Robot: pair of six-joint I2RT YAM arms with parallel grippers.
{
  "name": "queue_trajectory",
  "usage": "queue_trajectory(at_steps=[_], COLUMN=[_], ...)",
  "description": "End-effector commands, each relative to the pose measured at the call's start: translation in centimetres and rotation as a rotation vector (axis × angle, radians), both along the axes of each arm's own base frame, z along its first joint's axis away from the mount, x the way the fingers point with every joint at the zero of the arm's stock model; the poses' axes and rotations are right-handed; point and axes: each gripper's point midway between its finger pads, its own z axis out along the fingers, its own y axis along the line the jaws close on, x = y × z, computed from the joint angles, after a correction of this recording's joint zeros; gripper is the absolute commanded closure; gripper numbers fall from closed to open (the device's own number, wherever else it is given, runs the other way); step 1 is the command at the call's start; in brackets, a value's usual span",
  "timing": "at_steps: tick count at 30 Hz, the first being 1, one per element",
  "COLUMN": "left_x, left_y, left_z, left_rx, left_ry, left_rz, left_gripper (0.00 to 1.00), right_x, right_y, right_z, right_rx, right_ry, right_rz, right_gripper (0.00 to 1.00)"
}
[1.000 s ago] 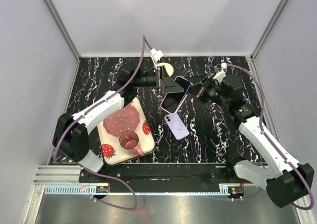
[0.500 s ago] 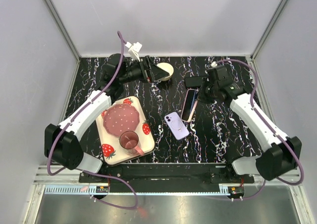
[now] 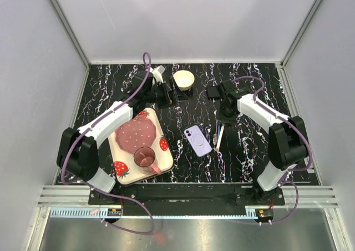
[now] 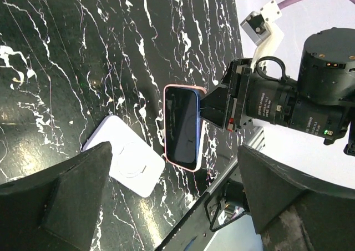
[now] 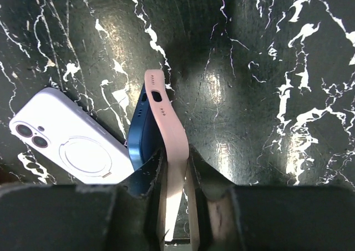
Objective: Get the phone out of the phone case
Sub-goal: Remove the phone case from the phone.
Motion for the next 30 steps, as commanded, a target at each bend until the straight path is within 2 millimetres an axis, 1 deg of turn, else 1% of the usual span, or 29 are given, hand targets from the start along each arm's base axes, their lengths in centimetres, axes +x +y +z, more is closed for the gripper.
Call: queue_trajectory(at_steps=[1,5,6,7,8,9,10,12,14,15,17,18,19,20,21,23,24,26,27,28,29,30], left_x=[-0.2,-0.5,-0.5,-0.7,-0.9,-0.9,-1.1,-1.2,-1.5,-1.4,-1.6,-1.5,-1.7,-1.8,-1.6,-2.0,-1.9,-2.1,-2.1,-2.0,-1.7,-1.9], left_y=[-0.7,-1.5,-1.8,-2.3,-2.5,-2.9,-3.4,-4.0,-4.5,-4.7,-5.0,-5.2,-5.3,-5.5,-6.0,-6.6,-7.5,-8.3,-9.1,-9.6,-10.1,-10.6], left_z=[0.0,-0.5,-0.2,-0.5,-0.7,-0.4,-0.9,-1.1,-2.4,-2.4,-3.4,-3.4,-4.2,-4.5,-5.1,-6.2,-6.8,-7.5,-8.1,-8.2,-7.9,-9.0], left_rx=[0.016,0.030,0.028,0.032,0.040,0.039,0.051,0.057,0.075,0.078,0.105,0.114,0.131,0.133,0.140,0.172,0.187,0.188,0.190,0.186,0.176,0.189], left_ry=[-0.004,0.012,0.008,0.014,0.022,0.016,0.028,0.042,0.084,0.087,0.119,0.122,0.152,0.171,0.191,0.233,0.246,0.281,0.296,0.308,0.305,0.338], left_rz=[0.007,-0.008,-0.014,-0.025,-0.031,-0.038,-0.045,-0.056,-0.059,-0.061,-0.062,-0.061,-0.053,-0.052,-0.056,-0.067,-0.075,-0.077,-0.086,-0.083,-0.085,-0.090], left_gripper=[0.04,0.04,0.04,0.04,0.04,0.04,0.04,0.05,0.06,0.06,0.07,0.07,0.07,0.07,0.08,0.08,0.08,0.08,0.08,0.08,0.08,0.08], right_x=[-0.6,-2.3,-2.6,-3.0,-3.2,-3.4,-3.6,-3.8,-3.9,-4.1,-4.3,-4.5,-4.7,-4.8,-5.0,-5.2,-5.1,-5.3,-5.2,-5.3,-5.5,-5.5], right_y=[0.8,0.9,1.0,0.9,0.9,0.7,0.7,0.8,1.3,1.3,1.1,0.9,0.8,0.8,0.7,0.8,1.1,1.2,1.5,1.5,1.5,1.7], right_z=[-1.5,-3.8,-4.2,-4.9,-5.2,-5.6,-6.0,-6.7,-7.3,-8.0,-8.6,-8.9,-9.0,-9.2,-9.5,-10.0,-10.2,-10.8,-11.0,-11.1,-11.5,-11.7], right_rx=[0.033,0.051,0.053,0.056,0.054,0.049,0.051,0.057,0.081,0.079,0.066,0.057,0.053,0.050,0.050,0.048,0.056,0.060,0.072,0.076,0.077,0.084], right_ry=[0.019,0.090,0.102,0.113,0.119,0.131,0.135,0.147,0.157,0.177,0.190,0.196,0.199,0.203,0.210,0.223,0.220,0.237,0.234,0.236,0.245,0.244], right_rz=[0.015,0.013,0.008,0.004,0.003,-0.003,-0.005,-0.009,-0.006,-0.008,-0.009,-0.009,-0.010,-0.007,-0.003,0.002,0.004,0.008,0.007,0.007,0.009,0.012], right_gripper=[0.77,0.76,0.77,0.77,0.77,0.77,0.77,0.77,0.78,0.78,0.79,0.79,0.79,0.79,0.79,0.79,0.79,0.78,0.78,0.76,0.76,0.74])
